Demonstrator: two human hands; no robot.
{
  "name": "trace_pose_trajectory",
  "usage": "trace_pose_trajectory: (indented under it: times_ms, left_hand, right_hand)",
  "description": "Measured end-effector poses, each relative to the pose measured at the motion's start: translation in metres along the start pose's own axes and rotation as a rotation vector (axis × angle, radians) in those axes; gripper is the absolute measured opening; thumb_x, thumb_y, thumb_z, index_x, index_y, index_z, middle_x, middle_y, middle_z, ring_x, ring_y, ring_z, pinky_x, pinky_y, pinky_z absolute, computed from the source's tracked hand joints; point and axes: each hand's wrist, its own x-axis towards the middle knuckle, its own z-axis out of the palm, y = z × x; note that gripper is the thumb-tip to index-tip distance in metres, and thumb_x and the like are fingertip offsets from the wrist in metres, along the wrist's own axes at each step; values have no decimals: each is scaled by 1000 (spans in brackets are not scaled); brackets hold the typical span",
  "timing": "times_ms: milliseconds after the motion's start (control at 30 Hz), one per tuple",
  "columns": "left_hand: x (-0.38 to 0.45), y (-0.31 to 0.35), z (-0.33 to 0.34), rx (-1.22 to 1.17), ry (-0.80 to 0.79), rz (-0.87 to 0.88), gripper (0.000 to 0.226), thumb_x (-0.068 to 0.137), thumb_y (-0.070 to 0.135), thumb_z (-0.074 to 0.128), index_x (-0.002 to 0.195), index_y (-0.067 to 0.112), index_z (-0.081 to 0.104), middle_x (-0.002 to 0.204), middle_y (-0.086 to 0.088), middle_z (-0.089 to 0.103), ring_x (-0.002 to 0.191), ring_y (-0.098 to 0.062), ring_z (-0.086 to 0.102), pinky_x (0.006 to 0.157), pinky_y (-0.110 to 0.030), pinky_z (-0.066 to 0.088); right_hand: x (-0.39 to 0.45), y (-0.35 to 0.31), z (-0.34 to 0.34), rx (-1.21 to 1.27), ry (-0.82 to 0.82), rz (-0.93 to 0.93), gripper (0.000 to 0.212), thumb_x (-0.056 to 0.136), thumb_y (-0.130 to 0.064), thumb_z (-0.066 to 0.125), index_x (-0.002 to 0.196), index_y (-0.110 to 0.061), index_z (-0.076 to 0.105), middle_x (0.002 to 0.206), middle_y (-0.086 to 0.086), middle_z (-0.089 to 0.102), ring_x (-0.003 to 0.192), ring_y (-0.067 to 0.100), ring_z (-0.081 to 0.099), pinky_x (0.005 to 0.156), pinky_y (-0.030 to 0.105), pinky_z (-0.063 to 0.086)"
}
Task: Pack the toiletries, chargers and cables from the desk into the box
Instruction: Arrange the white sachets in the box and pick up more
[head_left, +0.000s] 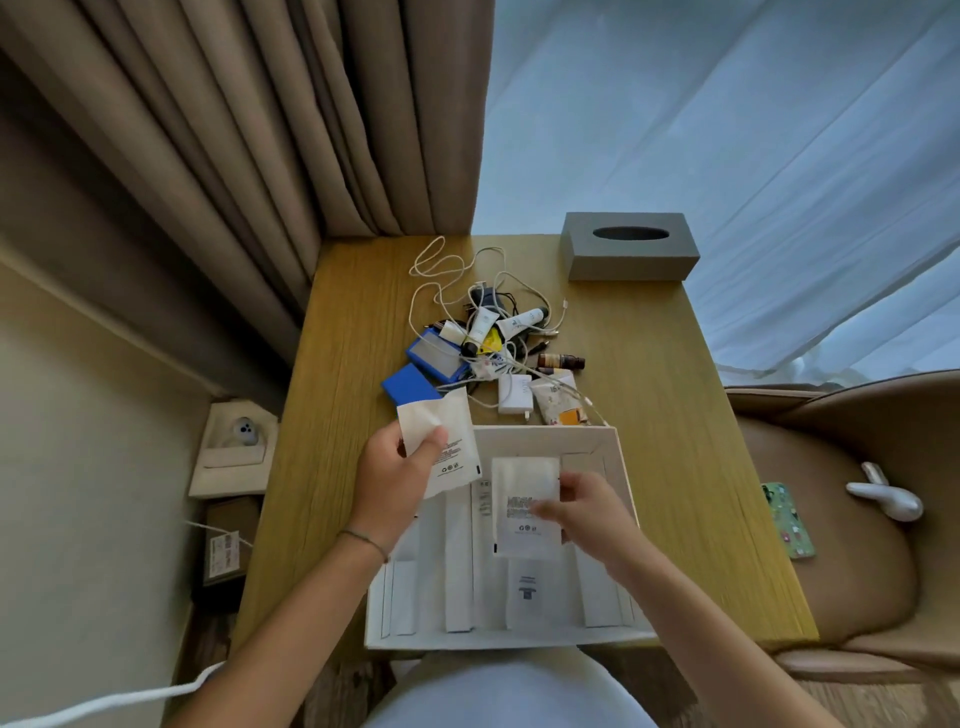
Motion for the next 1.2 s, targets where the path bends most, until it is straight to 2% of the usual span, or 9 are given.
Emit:
trace_pose_trajectory:
  times_ms: [100, 233, 367, 600, 733, 833, 933, 1067, 1200]
  left_hand:
    - [-6, -10, -9, 49, -21, -13, 6, 91, 18, 71, 87, 23, 72, 82, 3, 76, 75, -6, 73, 55, -19, 56]
    - [-13, -19, -15, 97, -73, 3, 13, 88, 15, 75, 89, 28, 70, 86, 6, 76, 81, -6, 74, 56, -18, 55]
    - [-15, -23, -17, 122, -118, 47, 24, 85, 10, 76, 96, 29, 66, 90, 3, 75, 82, -7, 73, 61, -26, 60]
    - [-7, -34, -8, 331, -193, 61, 23, 85, 13, 76, 96, 23, 59, 90, 6, 71, 86, -9, 71, 67, -34, 63]
    - [2, -48, 8, 467, -229, 48, 25, 84, 14, 76, 95, 26, 57, 93, 4, 69, 89, -16, 69, 63, -24, 56]
    - [8, -64, 24, 534, -276, -18, 29, 86, 15, 75, 107, 24, 57, 102, 3, 64, 101, -21, 67, 65, -18, 53]
    - [13, -75, 41, 583, -296, -46, 38, 85, 15, 76, 117, 23, 58, 106, 4, 63, 108, -23, 64, 82, -28, 57]
    - [13, -85, 58, 697, -278, -5, 35, 84, 21, 76, 114, 27, 59, 112, 0, 69, 107, -23, 67, 86, -32, 57]
    - [9, -92, 64, 989, -252, 150, 37, 85, 39, 73, 118, 29, 59, 110, 4, 71, 103, -19, 67, 84, -32, 58]
  right_hand:
    - [6, 22, 20, -148, -33, 46, 28, 92, -15, 69, 119, -19, 66, 105, -5, 74, 89, 7, 70, 63, 19, 52]
    - [15, 48, 37, -304, -43, 140, 32, 89, -15, 72, 121, -20, 65, 114, 1, 73, 95, 14, 69, 73, 27, 59]
    - [23, 63, 49, -406, -34, 216, 28, 86, -16, 76, 112, -19, 67, 114, 4, 73, 95, 17, 68, 68, 26, 60]
    - [26, 70, 62, -771, -53, 233, 37, 86, -42, 75, 110, -18, 61, 111, 3, 68, 100, 23, 66, 86, 38, 60]
    - [23, 65, 57, -963, -54, 172, 42, 89, -55, 65, 110, -19, 60, 106, 2, 66, 89, 21, 61, 73, 33, 52]
    - [17, 60, 48, -923, -25, 144, 38, 94, -56, 56, 84, -19, 59, 80, -1, 63, 70, 18, 57, 61, 31, 47]
    - [9, 52, 35, -842, 20, 119, 39, 97, -46, 55, 72, -16, 58, 67, 1, 59, 61, 21, 57, 56, 29, 46]
    - [-1, 36, 19, -752, 79, 33, 31, 97, -39, 56, 92, -14, 74, 84, 2, 76, 74, 19, 71, 67, 35, 62]
    - [-6, 15, 5, -683, 126, -62, 27, 97, -37, 57, 100, -18, 76, 92, -3, 77, 77, 13, 70, 72, 35, 61]
